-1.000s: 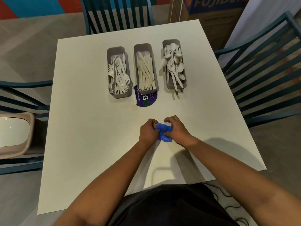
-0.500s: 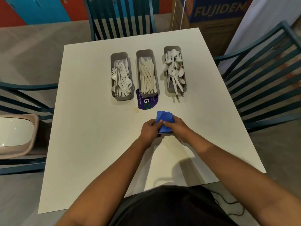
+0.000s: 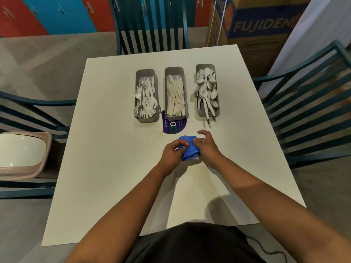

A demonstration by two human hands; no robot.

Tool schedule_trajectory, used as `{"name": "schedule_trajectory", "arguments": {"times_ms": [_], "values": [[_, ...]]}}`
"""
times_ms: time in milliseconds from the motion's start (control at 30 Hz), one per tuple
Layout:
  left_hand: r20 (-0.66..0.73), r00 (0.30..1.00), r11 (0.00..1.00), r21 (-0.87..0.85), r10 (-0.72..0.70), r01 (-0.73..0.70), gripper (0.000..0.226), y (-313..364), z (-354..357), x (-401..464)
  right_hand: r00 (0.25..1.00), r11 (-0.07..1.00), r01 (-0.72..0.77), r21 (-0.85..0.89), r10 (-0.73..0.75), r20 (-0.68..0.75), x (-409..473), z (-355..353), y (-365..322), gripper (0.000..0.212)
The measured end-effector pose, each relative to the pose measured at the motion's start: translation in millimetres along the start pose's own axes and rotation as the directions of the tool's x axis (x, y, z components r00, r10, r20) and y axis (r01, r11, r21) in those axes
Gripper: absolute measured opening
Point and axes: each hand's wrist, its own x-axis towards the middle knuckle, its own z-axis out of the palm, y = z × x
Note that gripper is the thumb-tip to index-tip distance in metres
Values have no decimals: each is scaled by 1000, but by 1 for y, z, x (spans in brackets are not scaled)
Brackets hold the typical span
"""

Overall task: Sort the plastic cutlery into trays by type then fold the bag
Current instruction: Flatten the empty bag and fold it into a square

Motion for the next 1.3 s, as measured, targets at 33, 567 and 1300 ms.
{"name": "schedule_trajectory", "arguments": {"times_ms": [33, 567, 1300], "values": [[-9, 1000, 999, -18, -27, 27, 22, 2, -1, 1, 999, 1000, 18, 11, -19, 27, -1, 0, -4, 28], [-98, 990, 981, -176, -97, 79, 51, 5, -45, -11, 911, 986, 68, -151, 1, 412, -6, 29, -28, 34], [-634, 758, 955, -291, -152, -52, 29, -49, -339, -51, 888, 881, 263, -392, -62, 456, -3, 304, -46, 21]]}}
